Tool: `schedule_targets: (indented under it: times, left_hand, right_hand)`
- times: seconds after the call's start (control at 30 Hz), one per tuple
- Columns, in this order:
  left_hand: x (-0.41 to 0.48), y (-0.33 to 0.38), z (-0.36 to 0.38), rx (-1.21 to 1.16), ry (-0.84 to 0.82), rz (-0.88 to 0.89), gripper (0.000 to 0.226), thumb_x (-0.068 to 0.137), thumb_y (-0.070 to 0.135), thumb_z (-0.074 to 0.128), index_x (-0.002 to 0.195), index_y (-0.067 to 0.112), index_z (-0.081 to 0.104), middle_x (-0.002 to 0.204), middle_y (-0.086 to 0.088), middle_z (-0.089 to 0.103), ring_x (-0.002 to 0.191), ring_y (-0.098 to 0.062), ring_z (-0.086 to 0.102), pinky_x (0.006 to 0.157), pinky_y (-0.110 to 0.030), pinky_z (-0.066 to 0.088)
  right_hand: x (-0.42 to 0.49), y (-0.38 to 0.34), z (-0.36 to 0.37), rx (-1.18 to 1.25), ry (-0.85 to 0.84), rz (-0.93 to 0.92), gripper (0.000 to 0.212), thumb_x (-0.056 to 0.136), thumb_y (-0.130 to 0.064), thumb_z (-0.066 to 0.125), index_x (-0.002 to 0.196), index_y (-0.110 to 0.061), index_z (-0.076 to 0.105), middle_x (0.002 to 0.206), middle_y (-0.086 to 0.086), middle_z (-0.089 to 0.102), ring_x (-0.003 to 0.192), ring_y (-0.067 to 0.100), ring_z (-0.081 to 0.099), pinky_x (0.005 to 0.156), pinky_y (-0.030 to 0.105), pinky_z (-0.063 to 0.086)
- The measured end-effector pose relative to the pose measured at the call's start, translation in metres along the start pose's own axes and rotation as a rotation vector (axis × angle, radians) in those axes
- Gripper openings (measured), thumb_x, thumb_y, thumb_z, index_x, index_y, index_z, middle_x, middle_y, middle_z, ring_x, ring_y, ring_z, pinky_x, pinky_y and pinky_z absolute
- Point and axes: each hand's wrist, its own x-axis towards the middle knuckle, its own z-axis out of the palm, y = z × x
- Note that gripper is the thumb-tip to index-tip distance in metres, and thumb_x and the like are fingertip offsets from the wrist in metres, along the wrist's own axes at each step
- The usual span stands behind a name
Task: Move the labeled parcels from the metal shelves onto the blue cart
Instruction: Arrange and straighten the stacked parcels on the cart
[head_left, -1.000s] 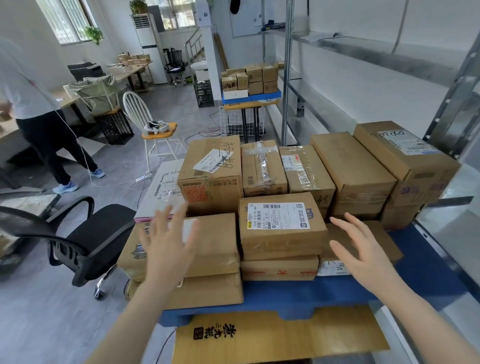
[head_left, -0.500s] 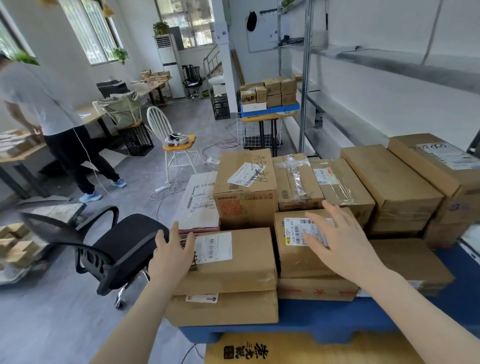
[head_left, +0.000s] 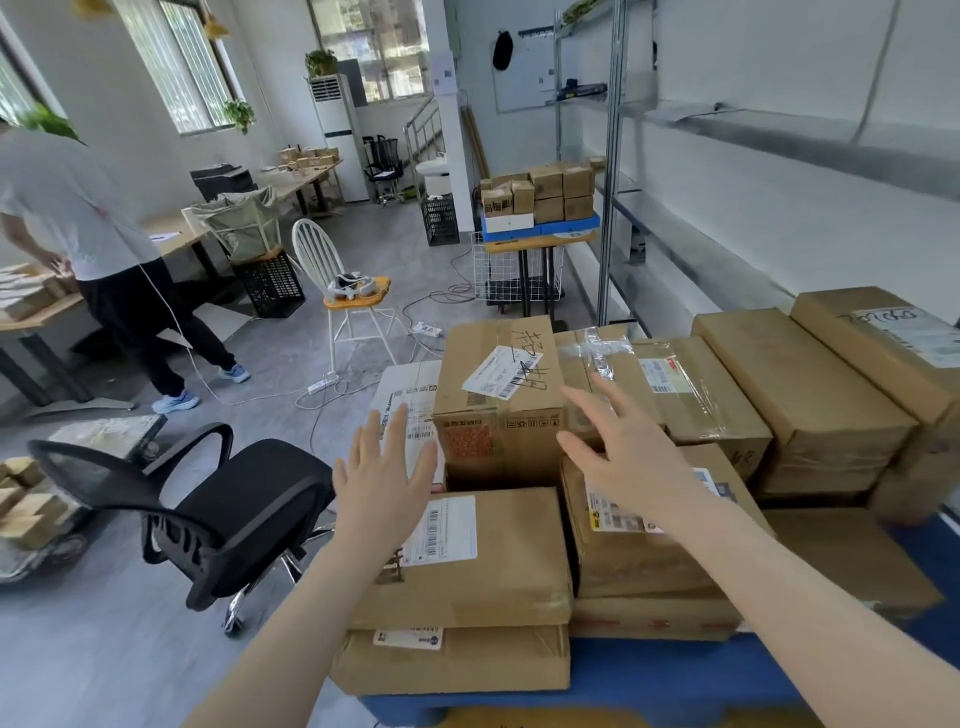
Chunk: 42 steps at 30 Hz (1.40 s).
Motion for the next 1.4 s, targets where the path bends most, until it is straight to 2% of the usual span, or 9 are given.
schedule_targets:
  times: [0.13, 0.27, 0.33, 0.47, 0.6, 0.83, 1.23, 1.3, 1.4]
  left_hand:
    - [0.033, 0.034, 0.006, -0.376, -0.102, -0.027, 0.055, 0.097, 0.051, 0.026, 0.149, 0.038, 0.015, 0.159, 0.003, 0.014, 0.146, -0.014, 0.009, 0.115, -0.053, 0.015]
    - [0.041, 0.041, 0.020, -0.394, -0.084, -0.031, 0.064, 0.092, 0.059, 0.022, 0.150, 0.034, 0.020, 0.160, 0.004, 0.015, 0.146, -0.017, 0.009, 0.117, -0.049, 0.015]
    - [0.042, 0.037, 0.024, -0.368, -0.060, -0.038, 0.072, 0.086, 0.066, 0.017, 0.150, 0.033, 0.021, 0.160, 0.004, 0.013, 0.146, -0.020, 0.010, 0.117, -0.050, 0.017]
    - [0.050, 0.034, 0.027, -0.365, -0.099, -0.045, 0.068, 0.083, 0.066, 0.017, 0.146, 0.041, 0.022, 0.160, 0.006, 0.009, 0.147, -0.016, 0.007, 0.116, -0.050, 0.019]
    - [0.055, 0.036, 0.029, -0.401, -0.111, -0.005, 0.053, 0.095, 0.053, 0.024, 0.146, 0.039, 0.028, 0.159, 0.009, 0.015, 0.144, -0.006, 0.011, 0.108, -0.028, 0.012]
    - [0.033, 0.035, 0.029, -0.408, -0.073, 0.048, 0.045, 0.101, 0.039, 0.030, 0.146, 0.036, 0.029, 0.157, 0.012, 0.021, 0.142, -0.004, 0.015, 0.105, -0.020, 0.011]
    - [0.021, 0.035, 0.018, -0.394, -0.153, 0.040, 0.050, 0.099, 0.044, 0.028, 0.148, 0.036, 0.021, 0.160, 0.009, 0.007, 0.145, -0.008, 0.007, 0.110, -0.029, 0.015]
    - [0.027, 0.047, 0.012, -0.250, -0.093, 0.114, 0.052, 0.096, 0.047, 0.023, 0.147, 0.036, 0.021, 0.161, 0.004, 0.002, 0.146, -0.017, 0.004, 0.116, -0.043, 0.014]
    - [0.033, 0.087, 0.003, -0.065, -0.033, 0.347, 0.059, 0.092, 0.057, 0.014, 0.149, 0.040, 0.015, 0.161, 0.003, 0.005, 0.147, -0.020, 0.000, 0.118, -0.046, 0.000]
  right_hand:
    - [0.046, -0.003, 0.004, 0.123, -0.055, -0.050, 0.055, 0.094, -0.050, 0.043, 0.145, -0.040, 0.025, 0.159, -0.008, 0.001, 0.139, 0.017, 0.026, 0.107, 0.037, 0.034]
    - [0.053, 0.006, 0.028, 0.177, -0.072, -0.130, 0.061, 0.092, -0.054, 0.044, 0.147, -0.042, 0.020, 0.157, -0.012, -0.017, 0.139, 0.001, -0.004, 0.108, 0.029, 0.012]
    - [0.056, 0.011, 0.036, 0.197, -0.059, -0.166, 0.063, 0.090, -0.061, 0.040, 0.146, -0.044, 0.018, 0.155, -0.016, -0.020, 0.134, -0.005, -0.011, 0.106, 0.028, 0.009]
    - [0.068, 0.013, 0.040, 0.247, -0.078, -0.063, 0.062, 0.088, -0.068, 0.031, 0.145, -0.046, 0.020, 0.157, -0.014, -0.017, 0.144, 0.010, 0.005, 0.107, 0.034, 0.019]
    - [0.072, 0.011, 0.041, 0.194, -0.114, -0.023, 0.058, 0.091, -0.064, 0.029, 0.145, -0.043, 0.023, 0.159, -0.009, -0.012, 0.143, 0.019, 0.018, 0.108, 0.039, 0.026]
    - [0.049, -0.006, 0.045, 0.194, -0.064, 0.029, 0.056, 0.094, -0.058, 0.032, 0.146, -0.039, 0.024, 0.158, -0.010, -0.017, 0.139, 0.016, 0.029, 0.101, 0.027, 0.028]
    - [0.033, -0.017, 0.034, 0.213, -0.051, 0.047, 0.057, 0.093, -0.061, 0.027, 0.146, -0.042, 0.019, 0.157, -0.012, -0.018, 0.143, 0.016, 0.019, 0.104, 0.028, 0.028]
    - [0.036, 0.000, 0.017, 0.189, 0.048, 0.040, 0.056, 0.092, -0.064, 0.024, 0.145, -0.045, 0.021, 0.157, -0.016, -0.012, 0.142, 0.013, 0.019, 0.099, 0.029, 0.030]
    - [0.043, 0.038, -0.005, 0.066, 0.098, 0.134, 0.052, 0.093, -0.058, 0.029, 0.143, -0.042, 0.029, 0.159, -0.010, -0.004, 0.144, 0.017, 0.015, 0.106, 0.038, 0.030]
